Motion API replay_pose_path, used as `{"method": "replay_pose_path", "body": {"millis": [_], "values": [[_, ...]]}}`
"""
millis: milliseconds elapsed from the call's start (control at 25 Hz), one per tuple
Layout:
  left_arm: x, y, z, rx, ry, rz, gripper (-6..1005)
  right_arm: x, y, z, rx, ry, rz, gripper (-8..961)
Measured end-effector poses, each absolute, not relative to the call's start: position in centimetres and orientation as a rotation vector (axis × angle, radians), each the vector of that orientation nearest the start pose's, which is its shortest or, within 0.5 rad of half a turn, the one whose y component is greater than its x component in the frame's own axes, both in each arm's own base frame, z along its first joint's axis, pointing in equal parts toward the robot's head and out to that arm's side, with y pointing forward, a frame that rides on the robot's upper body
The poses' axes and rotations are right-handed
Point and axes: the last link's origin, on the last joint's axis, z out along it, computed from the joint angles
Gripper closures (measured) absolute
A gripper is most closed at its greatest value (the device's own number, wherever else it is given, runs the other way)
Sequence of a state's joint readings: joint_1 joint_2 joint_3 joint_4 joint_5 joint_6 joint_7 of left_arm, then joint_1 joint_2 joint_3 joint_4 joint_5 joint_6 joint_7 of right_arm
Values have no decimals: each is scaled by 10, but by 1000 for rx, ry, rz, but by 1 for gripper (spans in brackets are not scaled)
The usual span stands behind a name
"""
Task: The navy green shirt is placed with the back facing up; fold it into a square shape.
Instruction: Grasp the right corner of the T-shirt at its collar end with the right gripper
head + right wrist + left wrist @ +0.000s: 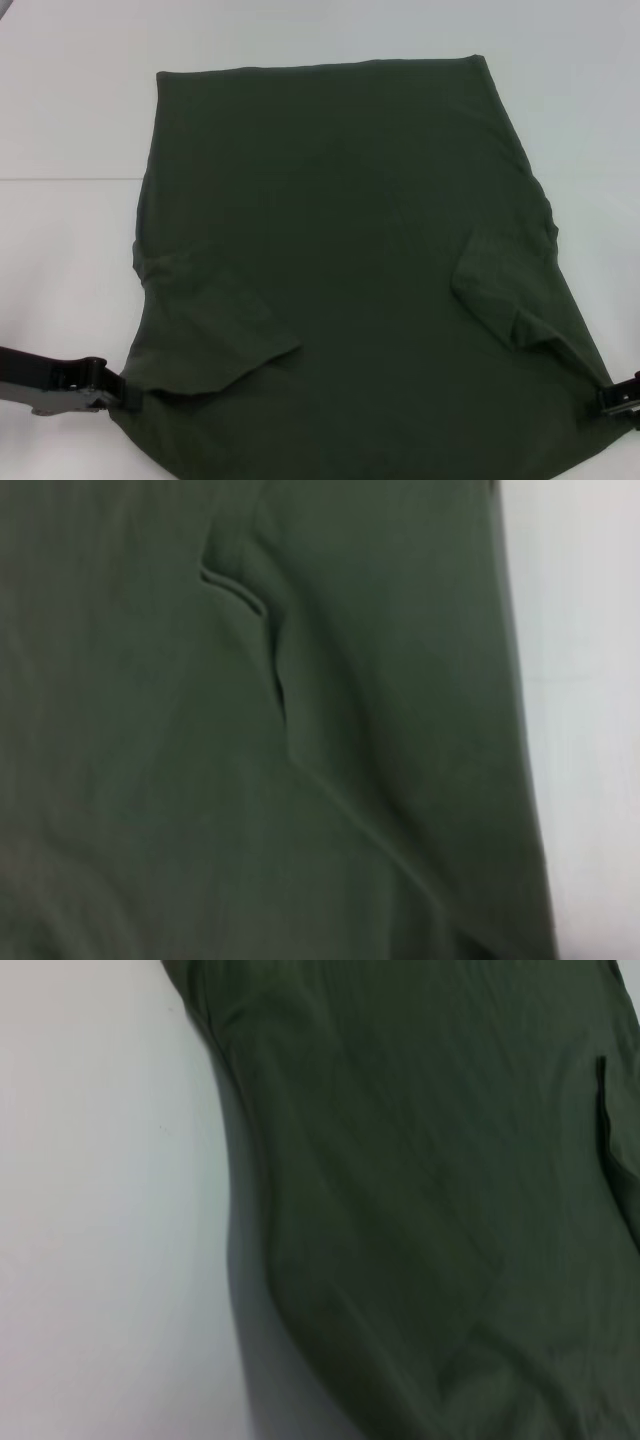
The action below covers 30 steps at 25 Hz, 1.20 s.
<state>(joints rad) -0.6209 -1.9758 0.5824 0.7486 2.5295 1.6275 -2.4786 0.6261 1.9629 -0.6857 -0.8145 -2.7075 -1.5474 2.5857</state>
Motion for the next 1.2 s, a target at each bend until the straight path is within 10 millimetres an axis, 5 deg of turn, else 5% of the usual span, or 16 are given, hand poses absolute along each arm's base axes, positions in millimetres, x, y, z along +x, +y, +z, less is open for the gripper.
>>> {"method": "replay_pose_path", "body": {"millis": [1200], "values": [[-304,337,47,-2224,-1972,-144,995,308,352,47,-2121,1884,-156,99]]}}
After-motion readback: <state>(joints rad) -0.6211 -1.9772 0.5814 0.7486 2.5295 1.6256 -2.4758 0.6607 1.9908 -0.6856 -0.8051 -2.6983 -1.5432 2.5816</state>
